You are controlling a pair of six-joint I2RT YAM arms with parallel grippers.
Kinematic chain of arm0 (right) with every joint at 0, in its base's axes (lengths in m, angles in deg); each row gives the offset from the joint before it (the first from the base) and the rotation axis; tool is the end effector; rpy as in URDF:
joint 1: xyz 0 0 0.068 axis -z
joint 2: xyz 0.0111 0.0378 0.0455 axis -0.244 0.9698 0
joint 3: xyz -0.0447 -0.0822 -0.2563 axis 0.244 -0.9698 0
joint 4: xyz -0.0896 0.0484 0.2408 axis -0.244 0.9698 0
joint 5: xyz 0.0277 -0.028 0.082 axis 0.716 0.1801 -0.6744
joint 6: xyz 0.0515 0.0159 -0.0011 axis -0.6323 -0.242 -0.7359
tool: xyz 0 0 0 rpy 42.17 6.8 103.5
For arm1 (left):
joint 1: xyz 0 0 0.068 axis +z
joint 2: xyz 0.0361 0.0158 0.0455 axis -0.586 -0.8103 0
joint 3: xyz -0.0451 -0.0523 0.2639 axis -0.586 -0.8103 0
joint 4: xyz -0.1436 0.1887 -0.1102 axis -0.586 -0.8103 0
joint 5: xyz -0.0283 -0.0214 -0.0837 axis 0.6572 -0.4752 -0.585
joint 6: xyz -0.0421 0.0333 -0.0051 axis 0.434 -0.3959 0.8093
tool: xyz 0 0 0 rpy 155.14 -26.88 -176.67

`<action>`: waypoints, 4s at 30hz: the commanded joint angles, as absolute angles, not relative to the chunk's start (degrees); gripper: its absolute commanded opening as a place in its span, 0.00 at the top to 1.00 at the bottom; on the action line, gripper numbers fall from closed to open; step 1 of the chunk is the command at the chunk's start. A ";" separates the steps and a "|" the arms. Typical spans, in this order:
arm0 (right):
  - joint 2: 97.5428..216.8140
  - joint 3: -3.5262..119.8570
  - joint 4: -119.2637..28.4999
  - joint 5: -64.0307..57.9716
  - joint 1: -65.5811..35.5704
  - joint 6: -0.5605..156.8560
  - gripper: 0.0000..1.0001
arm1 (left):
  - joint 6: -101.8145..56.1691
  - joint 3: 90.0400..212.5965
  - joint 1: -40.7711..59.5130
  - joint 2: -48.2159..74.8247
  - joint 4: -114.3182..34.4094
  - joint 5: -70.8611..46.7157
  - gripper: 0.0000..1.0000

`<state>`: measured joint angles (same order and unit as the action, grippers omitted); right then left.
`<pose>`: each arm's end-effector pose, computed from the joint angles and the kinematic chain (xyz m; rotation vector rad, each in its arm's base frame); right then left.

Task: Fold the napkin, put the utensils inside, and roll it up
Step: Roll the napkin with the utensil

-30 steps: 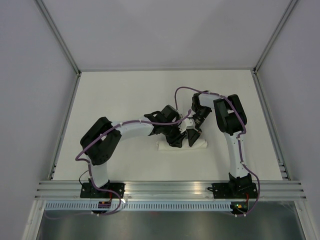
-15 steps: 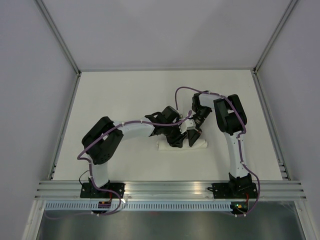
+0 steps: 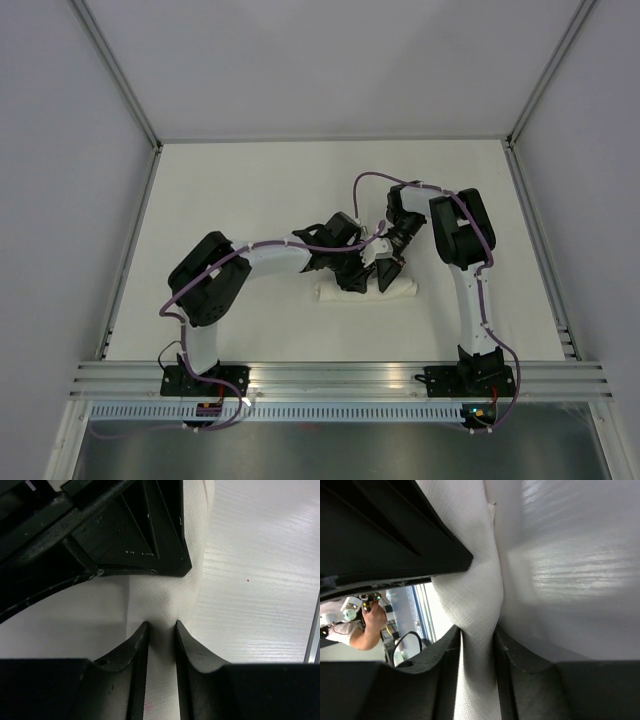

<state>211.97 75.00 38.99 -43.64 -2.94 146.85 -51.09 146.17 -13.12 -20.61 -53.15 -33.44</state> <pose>0.3440 0.1334 0.0959 1.2909 -2.1811 -1.3691 0.2436 -0.3071 0.1579 1.5597 2.0080 -0.8767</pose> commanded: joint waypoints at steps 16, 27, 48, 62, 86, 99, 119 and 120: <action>204.08 74.29 17.58 -42.49 1.81 139.65 0.38 | -51.01 147.35 -12.73 -28.80 -59.90 -36.77 0.98; 194.32 72.19 12.12 -52.60 12.97 134.96 0.37 | -50.22 149.20 -10.01 -30.12 -61.22 -40.72 0.98; 141.14 17.71 -29.09 -29.59 -4.58 139.02 0.28 | -50.49 155.00 -6.32 -34.77 -67.63 -47.84 0.98; 150.71 16.98 -36.13 -14.20 -24.55 137.43 0.32 | -51.01 158.16 -5.53 -36.36 -71.23 -50.56 0.98; 164.77 21.99 -34.56 -6.73 -25.69 130.50 0.74 | -35.12 159.58 6.33 -23.98 -54.38 -56.90 0.59; 179.09 37.36 -31.65 2.76 -24.03 110.30 0.75 | -16.31 152.37 15.57 -5.87 -47.76 -36.78 0.58; 204.41 66.81 -17.68 12.78 -14.88 79.35 0.75 | -10.50 144.54 15.57 13.83 -51.20 -36.94 0.56; 204.85 67.34 -17.59 13.31 -14.71 78.38 0.76 | -10.32 144.37 15.57 14.09 -51.20 -37.29 0.56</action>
